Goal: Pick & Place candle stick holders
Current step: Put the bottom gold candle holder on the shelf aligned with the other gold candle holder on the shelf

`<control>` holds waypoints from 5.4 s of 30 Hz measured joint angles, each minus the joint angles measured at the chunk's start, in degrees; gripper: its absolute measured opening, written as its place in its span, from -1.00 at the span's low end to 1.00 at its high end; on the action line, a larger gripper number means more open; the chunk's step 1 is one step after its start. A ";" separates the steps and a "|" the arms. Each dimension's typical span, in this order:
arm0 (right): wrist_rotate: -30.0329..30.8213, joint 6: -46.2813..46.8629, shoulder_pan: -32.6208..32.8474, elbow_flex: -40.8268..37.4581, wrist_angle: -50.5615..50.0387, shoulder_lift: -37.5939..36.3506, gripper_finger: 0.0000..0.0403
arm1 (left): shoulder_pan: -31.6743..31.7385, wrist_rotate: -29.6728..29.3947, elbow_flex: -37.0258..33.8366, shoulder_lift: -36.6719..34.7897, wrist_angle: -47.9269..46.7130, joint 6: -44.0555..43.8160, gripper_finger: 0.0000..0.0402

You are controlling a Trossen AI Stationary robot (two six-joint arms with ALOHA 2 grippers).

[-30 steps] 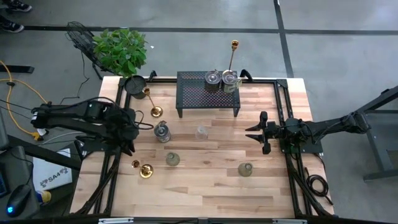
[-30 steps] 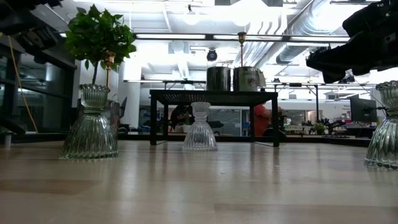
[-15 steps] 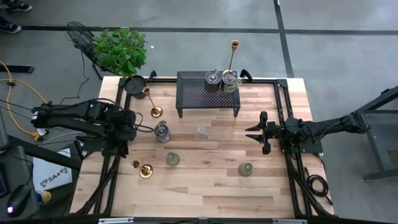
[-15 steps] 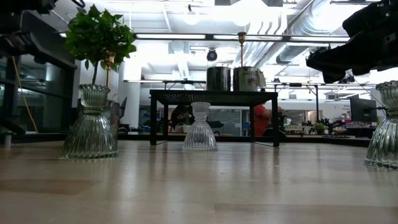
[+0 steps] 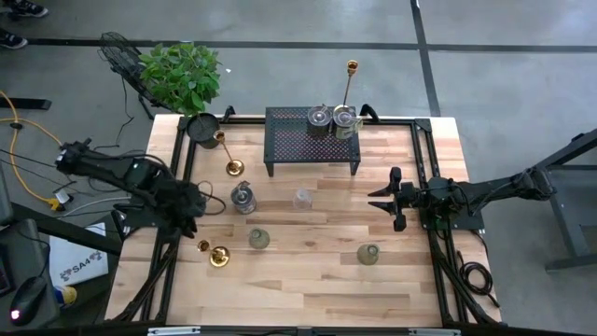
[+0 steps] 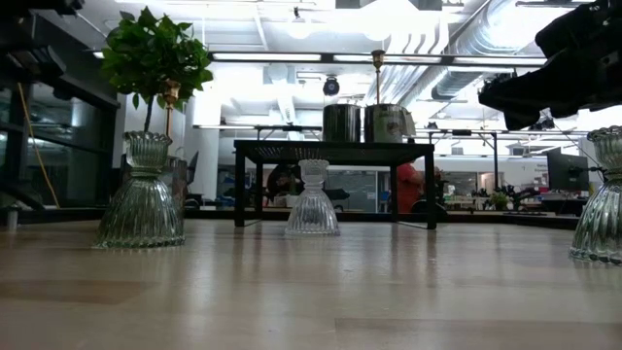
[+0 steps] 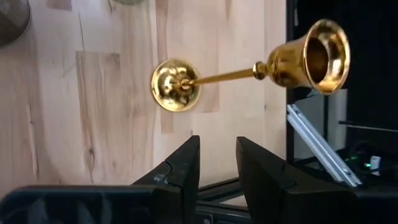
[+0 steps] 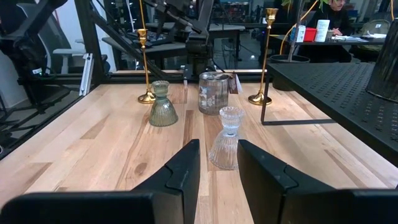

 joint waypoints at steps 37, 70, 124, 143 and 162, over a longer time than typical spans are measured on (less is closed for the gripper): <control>0.00 0.02 0.00 0.00 0.00 0.00 -0.51 | -40.28 -41.14 -0.07 22.63 10.71 -44.08 -0.44; 0.00 0.00 -0.02 0.00 0.00 0.00 -0.51 | -40.42 -48.44 -0.04 22.67 13.01 -47.12 -0.14; 0.00 0.02 -0.02 0.00 -0.02 0.00 -0.51 | -37.28 -57.62 5.84 22.62 19.16 -37.94 -0.96; 0.00 0.02 0.00 0.00 -0.02 0.00 -0.51 | -12.96 -45.70 16.79 22.58 16.71 -18.10 -0.96; 0.00 0.01 -0.02 0.00 -0.02 0.00 -0.51 | 1.08 -45.40 16.79 22.58 25.68 -3.10 -0.96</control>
